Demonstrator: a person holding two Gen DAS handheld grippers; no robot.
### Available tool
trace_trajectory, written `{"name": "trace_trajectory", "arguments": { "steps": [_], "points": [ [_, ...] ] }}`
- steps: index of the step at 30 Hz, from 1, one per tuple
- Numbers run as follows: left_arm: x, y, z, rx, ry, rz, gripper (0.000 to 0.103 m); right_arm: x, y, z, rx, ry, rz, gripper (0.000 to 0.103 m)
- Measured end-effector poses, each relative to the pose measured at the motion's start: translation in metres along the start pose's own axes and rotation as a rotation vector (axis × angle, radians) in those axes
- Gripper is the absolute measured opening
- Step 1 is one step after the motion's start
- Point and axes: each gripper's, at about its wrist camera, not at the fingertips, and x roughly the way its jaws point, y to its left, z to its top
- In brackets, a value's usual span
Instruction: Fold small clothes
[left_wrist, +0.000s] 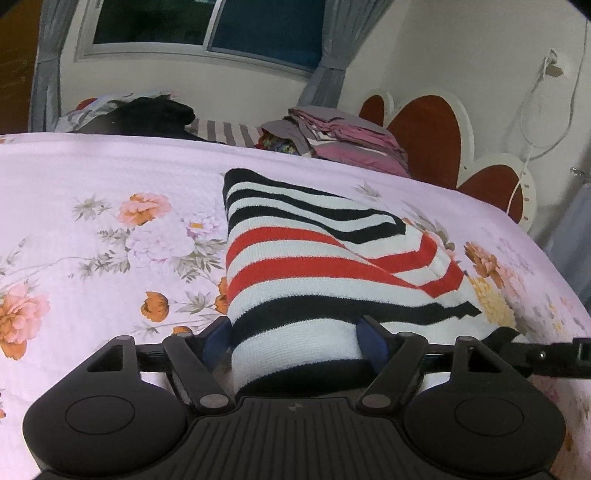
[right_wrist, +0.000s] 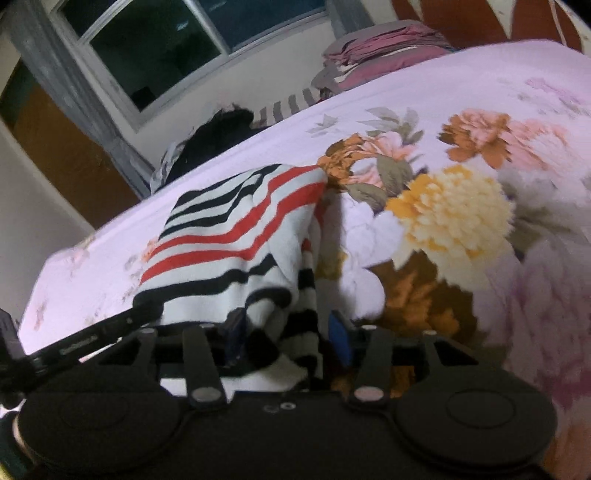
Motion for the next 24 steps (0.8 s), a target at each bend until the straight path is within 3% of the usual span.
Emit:
{"name": "trace_trajectory", "arguments": {
  "steps": [3,7,11,14,18,24],
  "points": [
    [0.002,0.004,0.001,-0.001,0.011,-0.008,0.078,0.006,-0.007,-0.007,0.073,0.030,0.034,0.027],
    [0.004,0.007,0.001,-0.003,0.020,-0.019,0.078,0.014,-0.022,-0.013,0.171,0.035,0.069,0.026],
    [0.005,0.007,0.000,-0.005,0.036,-0.028,0.078,0.018,-0.037,-0.018,0.208,0.082,0.051,0.033],
    [0.002,0.008,0.001,-0.002,0.042,-0.027,0.078,0.003,-0.018,-0.010,0.095,0.067,0.001,0.037],
    [-0.012,0.005,0.011,-0.021,0.024,-0.007,0.078,-0.013,0.011,0.009,-0.060,-0.016,-0.039,0.037],
    [-0.008,-0.005,0.035,-0.023,0.000,-0.037,0.078,0.005,0.032,0.044,-0.130,-0.073,-0.051,0.038]
  ]
}}
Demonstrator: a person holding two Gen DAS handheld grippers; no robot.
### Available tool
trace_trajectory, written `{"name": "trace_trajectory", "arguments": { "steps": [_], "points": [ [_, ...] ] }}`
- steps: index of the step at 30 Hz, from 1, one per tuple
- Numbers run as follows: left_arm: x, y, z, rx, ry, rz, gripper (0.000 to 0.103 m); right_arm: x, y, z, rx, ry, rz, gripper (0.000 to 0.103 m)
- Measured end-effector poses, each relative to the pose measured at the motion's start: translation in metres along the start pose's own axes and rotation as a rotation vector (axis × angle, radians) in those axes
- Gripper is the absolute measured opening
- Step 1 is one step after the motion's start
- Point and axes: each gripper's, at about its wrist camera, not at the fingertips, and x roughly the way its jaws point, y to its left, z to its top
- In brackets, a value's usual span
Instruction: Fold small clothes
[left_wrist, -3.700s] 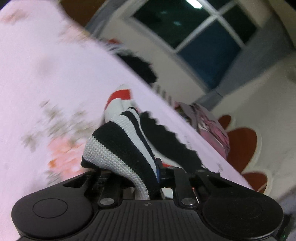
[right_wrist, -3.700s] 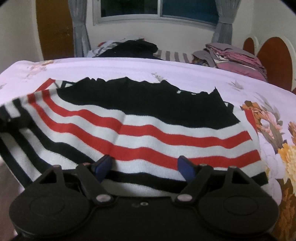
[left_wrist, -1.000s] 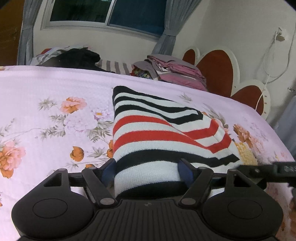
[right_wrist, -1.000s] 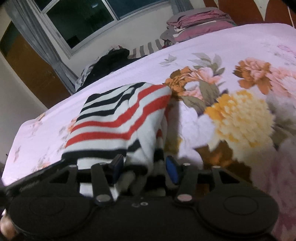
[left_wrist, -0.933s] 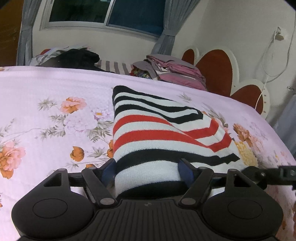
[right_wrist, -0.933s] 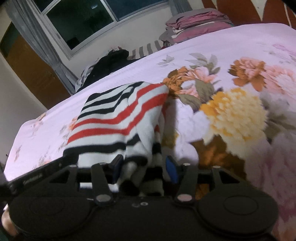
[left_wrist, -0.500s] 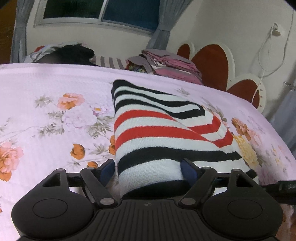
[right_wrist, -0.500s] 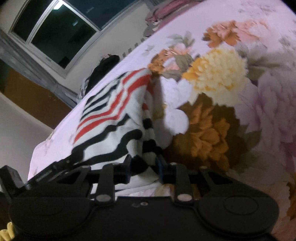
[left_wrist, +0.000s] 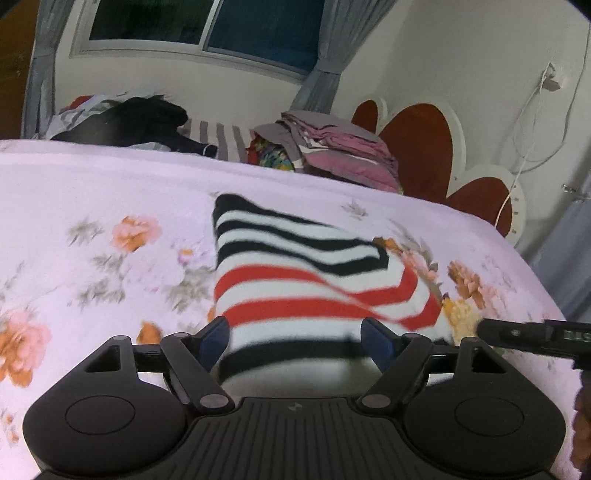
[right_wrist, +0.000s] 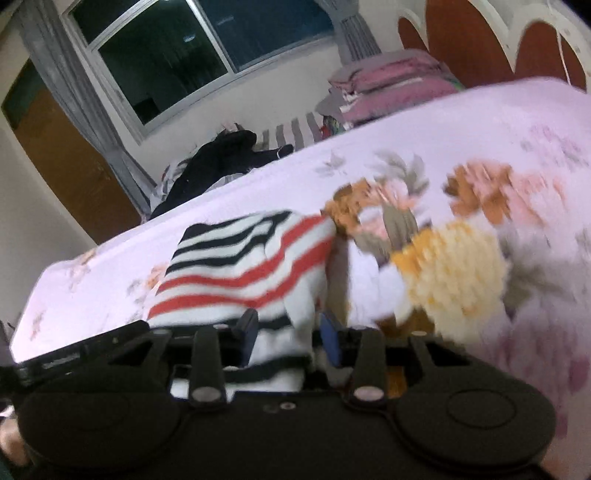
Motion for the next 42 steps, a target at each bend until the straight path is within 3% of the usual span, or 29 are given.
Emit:
{"name": "trace_trajectory", "arguments": {
  "steps": [3,5,13,18,22,24,26,28,34,36,38,42],
  "points": [
    [0.016,-0.006,0.010,0.013,-0.002,0.011,0.078,0.025,0.004,0.015,0.031,0.018,-0.021,0.039],
    [0.024,-0.010,0.016,0.020,-0.003,0.015,0.078,0.041,0.006,0.025,0.088,0.015,-0.023,0.050],
    [0.046,-0.003,0.002,0.098,0.030,0.069,0.078,0.112,0.002,0.039,0.105,0.065,-0.094,0.047],
    [0.053,0.008,-0.007,0.053,0.045,0.061,0.080,0.125,0.005,0.037,0.017,0.008,-0.102,0.045],
    [0.058,0.008,-0.010,0.051,0.044,0.057,0.082,0.138,0.006,0.037,-0.072,-0.008,-0.164,0.043],
    [0.060,0.008,-0.010,0.045,0.049,0.056,0.083,0.143,-0.004,0.040,-0.025,0.003,-0.180,0.046],
    [0.060,0.008,-0.007,0.043,0.065,0.057,0.083,0.145,-0.018,0.044,0.062,0.039,-0.167,0.056],
    [0.055,0.004,-0.002,0.070,0.066,0.070,0.083,0.135,-0.022,0.046,0.093,0.042,-0.141,0.055],
    [0.029,-0.006,-0.002,0.100,0.035,0.054,0.083,0.079,-0.003,0.037,0.012,-0.045,-0.096,0.052],
    [0.022,-0.010,-0.006,0.120,0.029,0.047,0.083,0.064,0.003,0.029,-0.025,-0.051,-0.092,0.045],
    [0.016,-0.014,-0.013,0.146,0.031,0.058,0.083,0.054,0.009,0.019,-0.052,-0.042,-0.094,0.027],
    [0.008,-0.011,-0.026,0.125,0.048,0.052,0.083,0.033,0.020,-0.002,-0.108,-0.024,-0.077,0.023]
  ]
}}
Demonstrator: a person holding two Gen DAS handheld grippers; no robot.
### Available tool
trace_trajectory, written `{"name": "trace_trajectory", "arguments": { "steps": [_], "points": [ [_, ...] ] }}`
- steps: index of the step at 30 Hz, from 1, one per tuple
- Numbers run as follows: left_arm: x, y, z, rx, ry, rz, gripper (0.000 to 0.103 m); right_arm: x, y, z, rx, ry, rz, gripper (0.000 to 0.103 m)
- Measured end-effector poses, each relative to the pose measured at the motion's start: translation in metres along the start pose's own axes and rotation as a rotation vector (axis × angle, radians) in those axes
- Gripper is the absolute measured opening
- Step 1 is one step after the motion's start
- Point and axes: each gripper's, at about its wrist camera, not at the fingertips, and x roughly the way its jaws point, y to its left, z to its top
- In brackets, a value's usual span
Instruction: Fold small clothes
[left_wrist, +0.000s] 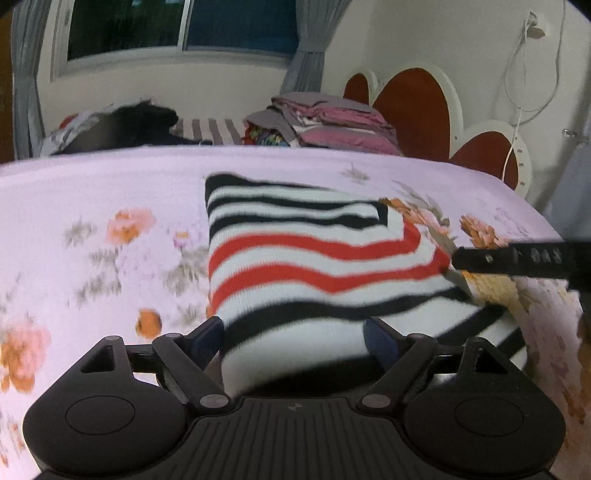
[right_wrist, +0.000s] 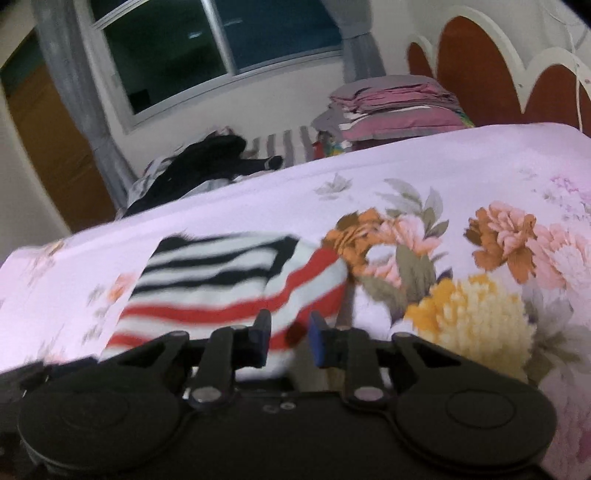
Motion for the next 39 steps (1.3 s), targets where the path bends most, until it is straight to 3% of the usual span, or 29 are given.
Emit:
{"name": "trace_trajectory", "arguments": {
  "steps": [10,18,23,29,33,34,35,39],
  "points": [
    [0.001,0.011,-0.017,0.018,0.037,-0.024,0.084,-0.009,-0.001,-0.037,-0.027,0.075,-0.038,0.023],
    [-0.022,0.008,-0.014,-0.010,0.036,-0.008,0.083,-0.049,-0.002,-0.040,0.031,0.024,0.017,0.028],
    [-0.034,0.009,-0.024,-0.019,0.056,-0.044,0.083,-0.055,-0.012,-0.058,0.096,0.092,0.054,0.033],
    [-0.023,0.023,-0.039,-0.079,0.106,-0.042,0.083,-0.050,-0.011,-0.062,0.178,0.126,0.133,0.025],
    [-0.024,0.023,-0.046,-0.055,0.096,-0.043,0.070,-0.048,-0.013,-0.067,0.160,0.147,0.109,0.016],
    [-0.024,0.022,-0.047,-0.049,0.095,-0.050,0.064,-0.045,-0.021,-0.071,0.174,0.168,0.073,0.008],
    [-0.024,0.020,-0.047,-0.044,0.096,-0.063,0.054,-0.043,-0.029,-0.074,0.206,0.178,0.079,0.008],
    [-0.026,0.016,-0.046,-0.023,0.085,-0.062,0.048,-0.047,-0.023,-0.072,0.169,0.184,0.083,0.009]
  ]
}}
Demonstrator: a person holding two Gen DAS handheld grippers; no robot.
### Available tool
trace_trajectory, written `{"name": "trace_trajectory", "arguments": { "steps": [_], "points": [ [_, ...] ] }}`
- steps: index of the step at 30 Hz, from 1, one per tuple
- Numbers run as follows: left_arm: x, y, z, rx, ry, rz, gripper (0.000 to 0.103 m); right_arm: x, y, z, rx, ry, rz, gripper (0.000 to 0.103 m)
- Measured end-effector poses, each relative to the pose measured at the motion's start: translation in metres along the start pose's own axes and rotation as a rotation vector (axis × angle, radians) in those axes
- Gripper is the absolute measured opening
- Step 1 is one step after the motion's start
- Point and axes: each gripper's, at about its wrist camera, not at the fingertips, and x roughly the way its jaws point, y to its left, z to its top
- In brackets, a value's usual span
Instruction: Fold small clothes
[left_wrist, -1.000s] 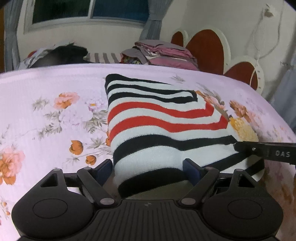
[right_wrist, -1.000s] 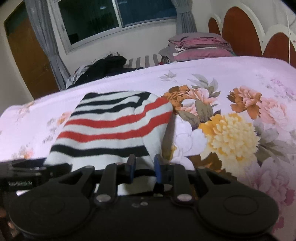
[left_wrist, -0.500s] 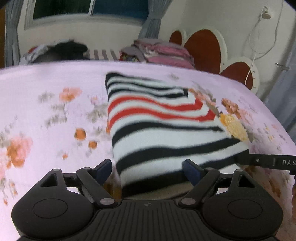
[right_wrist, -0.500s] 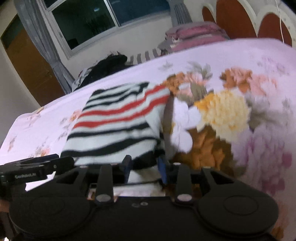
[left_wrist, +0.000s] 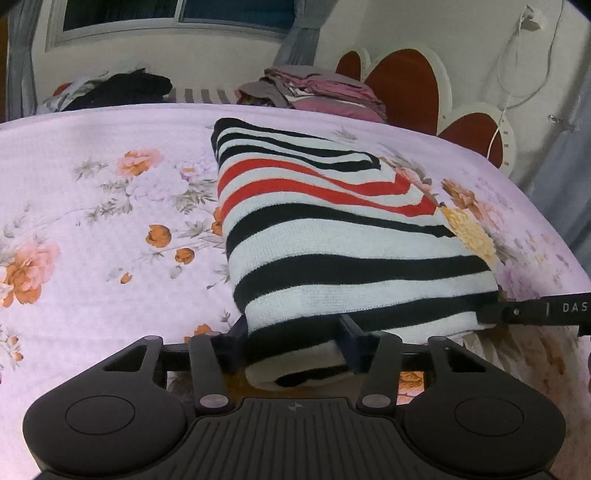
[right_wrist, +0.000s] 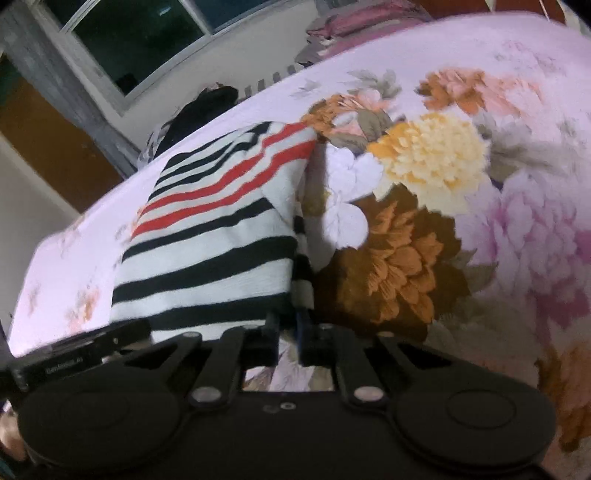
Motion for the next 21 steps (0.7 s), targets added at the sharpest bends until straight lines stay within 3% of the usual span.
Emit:
{"name": "trace_trajectory", "arguments": {
  "steps": [4,5,9,15,18,20,21],
  "points": [
    [-0.002,0.006,0.001,-0.007,0.012,-0.017,0.045,-0.009,0.007,0.008,-0.034,-0.011,-0.004,0.019],
    [-0.002,0.006,0.002,-0.007,0.018,-0.018,0.045,-0.016,0.009,0.011,-0.046,-0.040,-0.018,0.025],
    [-0.003,0.001,0.006,-0.016,0.034,0.002,0.046,-0.033,0.018,0.022,-0.070,-0.143,-0.016,0.027],
    [-0.010,-0.009,0.011,0.021,0.034,0.067,0.058,-0.016,0.038,0.032,-0.135,-0.131,-0.017,0.035],
    [-0.019,-0.011,0.018,0.045,0.006,0.129,0.072,-0.008,0.045,0.033,-0.155,-0.124,-0.038,0.035],
    [-0.028,-0.013,0.025,0.058,-0.040,0.185,0.091,-0.005,0.044,0.035,-0.150,-0.128,-0.045,0.036],
    [-0.032,-0.014,0.028,0.068,-0.063,0.205,0.092,-0.004,0.045,0.035,-0.145,-0.130,-0.048,0.036]
  ]
}}
